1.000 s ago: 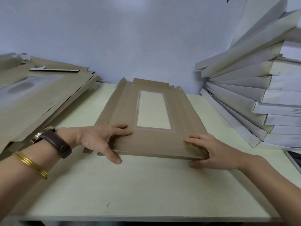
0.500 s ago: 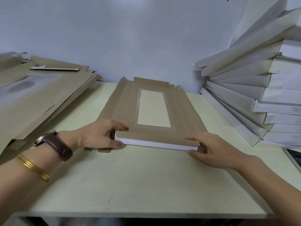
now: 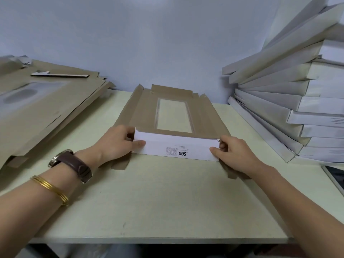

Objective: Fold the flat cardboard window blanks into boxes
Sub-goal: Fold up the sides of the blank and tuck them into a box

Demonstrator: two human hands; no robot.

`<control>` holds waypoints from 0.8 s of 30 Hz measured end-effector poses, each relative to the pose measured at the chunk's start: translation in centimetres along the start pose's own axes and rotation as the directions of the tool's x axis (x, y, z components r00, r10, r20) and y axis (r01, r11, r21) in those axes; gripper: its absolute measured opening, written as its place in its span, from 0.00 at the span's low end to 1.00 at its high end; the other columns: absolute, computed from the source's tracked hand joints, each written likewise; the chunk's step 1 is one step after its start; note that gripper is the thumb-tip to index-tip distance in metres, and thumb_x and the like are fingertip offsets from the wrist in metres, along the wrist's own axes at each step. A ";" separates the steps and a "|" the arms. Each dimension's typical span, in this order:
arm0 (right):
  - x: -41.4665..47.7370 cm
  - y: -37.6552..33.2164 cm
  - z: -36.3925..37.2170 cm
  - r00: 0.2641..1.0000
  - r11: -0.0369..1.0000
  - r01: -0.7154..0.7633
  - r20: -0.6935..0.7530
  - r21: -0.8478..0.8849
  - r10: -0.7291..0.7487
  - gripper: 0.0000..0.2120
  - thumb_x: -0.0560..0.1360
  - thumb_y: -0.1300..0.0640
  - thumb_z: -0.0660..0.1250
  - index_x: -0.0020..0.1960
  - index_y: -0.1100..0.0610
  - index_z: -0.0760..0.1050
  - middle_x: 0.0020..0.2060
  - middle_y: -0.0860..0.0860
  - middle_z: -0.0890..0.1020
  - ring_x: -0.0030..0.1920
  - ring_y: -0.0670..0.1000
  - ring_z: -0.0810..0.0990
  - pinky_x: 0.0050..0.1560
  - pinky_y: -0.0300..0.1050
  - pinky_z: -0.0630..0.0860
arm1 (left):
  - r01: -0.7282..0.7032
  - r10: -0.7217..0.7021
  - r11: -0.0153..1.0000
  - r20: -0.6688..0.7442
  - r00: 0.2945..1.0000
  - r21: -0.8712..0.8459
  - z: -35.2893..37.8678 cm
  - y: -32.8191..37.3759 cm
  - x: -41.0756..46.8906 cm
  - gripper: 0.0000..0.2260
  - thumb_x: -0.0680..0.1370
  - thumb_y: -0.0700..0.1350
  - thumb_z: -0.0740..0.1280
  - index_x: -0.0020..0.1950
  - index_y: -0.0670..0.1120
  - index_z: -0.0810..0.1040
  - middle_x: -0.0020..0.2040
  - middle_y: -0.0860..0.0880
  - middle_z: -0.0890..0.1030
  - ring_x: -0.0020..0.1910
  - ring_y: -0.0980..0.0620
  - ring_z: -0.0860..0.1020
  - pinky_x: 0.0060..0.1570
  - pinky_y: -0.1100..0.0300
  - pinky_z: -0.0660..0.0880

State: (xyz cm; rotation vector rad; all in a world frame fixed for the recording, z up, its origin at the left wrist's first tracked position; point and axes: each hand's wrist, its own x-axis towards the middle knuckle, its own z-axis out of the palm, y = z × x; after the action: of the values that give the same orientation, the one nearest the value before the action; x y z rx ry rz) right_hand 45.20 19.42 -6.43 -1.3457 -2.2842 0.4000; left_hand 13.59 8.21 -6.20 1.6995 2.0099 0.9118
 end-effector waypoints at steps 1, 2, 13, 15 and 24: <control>0.1 -0.2 0.1 1.000 1.000 -0.018 -0.001 0.003 0.018 0.14 0.74 0.54 0.68 0.35 0.54 0.66 0.31 0.46 0.72 0.34 0.46 0.70 0.35 0.37 0.66 | 0.022 -0.022 1.000 -0.014 1.000 0.012 0.2 0.0 0.2 0.08 0.75 0.50 0.70 0.48 0.47 0.79 0.43 0.53 0.83 0.45 0.52 0.80 0.45 0.58 0.76; 0.1 -0.4 0.3 0.999 0.999 -0.036 -0.002 0.004 0.036 0.14 0.74 0.54 0.67 0.35 0.54 0.66 0.31 0.46 0.73 0.34 0.46 0.71 0.36 0.38 0.67 | 0.039 -0.039 0.999 -0.026 0.999 0.035 0.3 0.1 0.3 0.10 0.75 0.50 0.70 0.48 0.43 0.77 0.45 0.48 0.82 0.45 0.47 0.78 0.46 0.52 0.74; 0.7 -1.7 1.6 0.985 0.973 -0.159 0.035 -0.167 0.167 0.09 0.75 0.54 0.65 0.52 0.56 0.70 0.51 0.51 0.69 0.54 0.53 0.69 0.50 0.47 0.70 | 0.011 0.023 0.968 -0.129 0.991 0.249 2.4 0.2 0.7 0.20 0.75 0.48 0.69 0.62 0.44 0.68 0.59 0.46 0.67 0.57 0.45 0.69 0.58 0.51 0.70; 0.4 -2.1 1.9 0.996 0.959 -0.089 -0.020 -0.268 0.087 0.10 0.75 0.57 0.64 0.55 0.57 0.70 0.54 0.53 0.68 0.57 0.55 0.66 0.55 0.49 0.70 | -0.125 0.186 0.920 -0.133 0.974 0.371 2.7 0.7 0.4 0.15 0.75 0.43 0.67 0.60 0.43 0.72 0.58 0.45 0.69 0.56 0.44 0.67 0.57 0.51 0.69; -0.1 -6.8 5.9 0.940 0.886 0.321 -0.005 -0.335 -0.342 0.09 0.77 0.63 0.58 0.53 0.62 0.75 0.50 0.56 0.76 0.54 0.58 0.70 0.48 0.46 0.63 | -0.464 0.453 0.760 0.141 0.880 0.455 5.7 3.8 0.5 0.12 0.80 0.39 0.58 0.60 0.44 0.75 0.56 0.48 0.75 0.56 0.48 0.73 0.53 0.54 0.70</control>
State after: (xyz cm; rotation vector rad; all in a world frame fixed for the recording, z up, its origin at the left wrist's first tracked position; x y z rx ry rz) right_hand 37.14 15.99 -8.32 -1.0544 -2.5424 -0.1459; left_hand 19.93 10.34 -7.81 2.5483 1.9385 0.5348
